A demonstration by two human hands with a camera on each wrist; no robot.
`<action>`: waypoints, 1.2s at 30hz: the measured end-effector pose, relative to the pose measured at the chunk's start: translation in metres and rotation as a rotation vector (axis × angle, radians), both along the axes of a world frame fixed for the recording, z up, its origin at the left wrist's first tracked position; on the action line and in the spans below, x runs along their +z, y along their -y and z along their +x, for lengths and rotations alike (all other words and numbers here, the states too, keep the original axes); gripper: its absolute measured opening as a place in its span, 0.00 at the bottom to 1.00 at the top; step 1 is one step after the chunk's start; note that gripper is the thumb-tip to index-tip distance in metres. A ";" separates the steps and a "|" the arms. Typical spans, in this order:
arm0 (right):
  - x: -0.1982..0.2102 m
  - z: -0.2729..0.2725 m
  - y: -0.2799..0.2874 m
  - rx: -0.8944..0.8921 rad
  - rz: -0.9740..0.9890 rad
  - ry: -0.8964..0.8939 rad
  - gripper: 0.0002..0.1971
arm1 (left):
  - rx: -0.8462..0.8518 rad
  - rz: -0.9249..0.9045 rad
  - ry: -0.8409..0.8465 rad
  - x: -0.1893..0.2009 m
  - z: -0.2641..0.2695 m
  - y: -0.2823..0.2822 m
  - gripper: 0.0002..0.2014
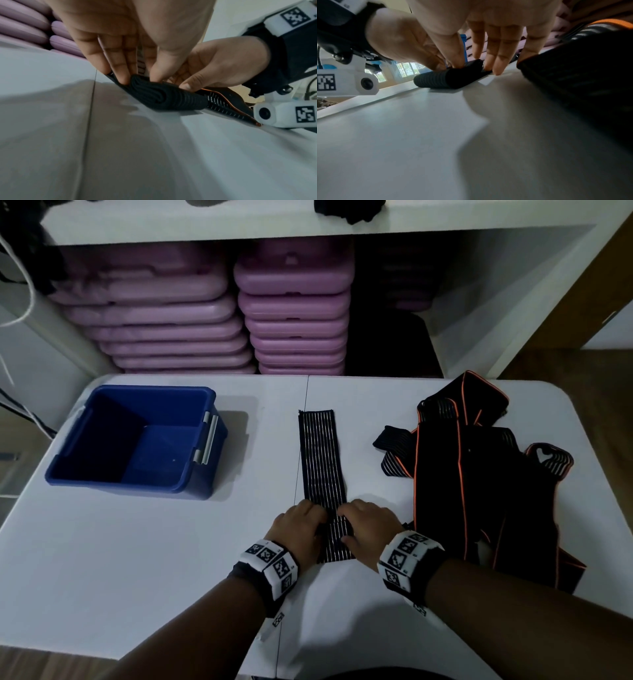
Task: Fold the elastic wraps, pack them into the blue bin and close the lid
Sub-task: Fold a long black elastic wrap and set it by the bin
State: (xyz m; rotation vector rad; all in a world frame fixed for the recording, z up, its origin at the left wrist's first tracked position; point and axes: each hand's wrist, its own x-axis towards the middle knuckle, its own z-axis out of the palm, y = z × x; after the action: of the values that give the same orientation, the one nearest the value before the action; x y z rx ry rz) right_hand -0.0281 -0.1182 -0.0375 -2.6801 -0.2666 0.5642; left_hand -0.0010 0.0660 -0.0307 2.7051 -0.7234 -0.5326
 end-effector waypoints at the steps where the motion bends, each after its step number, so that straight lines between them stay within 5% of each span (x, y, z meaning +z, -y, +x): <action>1: 0.001 0.000 0.000 -0.005 0.003 0.028 0.20 | -0.026 0.016 0.044 0.000 -0.001 0.001 0.12; 4: 0.002 -0.004 0.001 0.091 -0.029 0.101 0.18 | -0.131 0.102 0.136 -0.005 -0.009 0.000 0.08; 9: 0.002 -0.012 0.000 0.207 -0.202 0.026 0.41 | -0.155 0.196 0.048 -0.005 -0.018 -0.007 0.34; 14: 0.005 -0.012 -0.004 0.110 -0.098 0.076 0.26 | -0.075 0.118 0.060 0.005 -0.020 -0.005 0.23; 17: 0.009 -0.015 -0.004 0.094 -0.027 0.056 0.21 | -0.091 0.092 0.041 0.010 -0.022 -0.006 0.25; 21: 0.008 -0.036 -0.002 0.181 0.015 -0.050 0.26 | -0.148 0.117 -0.042 0.017 -0.040 -0.012 0.27; 27: 0.005 -0.044 0.000 0.191 0.000 -0.219 0.15 | -0.158 0.214 -0.169 0.017 -0.053 -0.010 0.28; 36: 0.009 -0.027 0.000 0.053 0.031 -0.148 0.26 | -0.033 0.122 -0.148 0.012 -0.023 -0.010 0.25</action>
State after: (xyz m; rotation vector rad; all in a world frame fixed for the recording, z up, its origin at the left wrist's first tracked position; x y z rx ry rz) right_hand -0.0548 -0.1182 -0.0288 -2.5926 -0.3028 0.7645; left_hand -0.0236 0.0764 -0.0190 2.7314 -0.7180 -0.8000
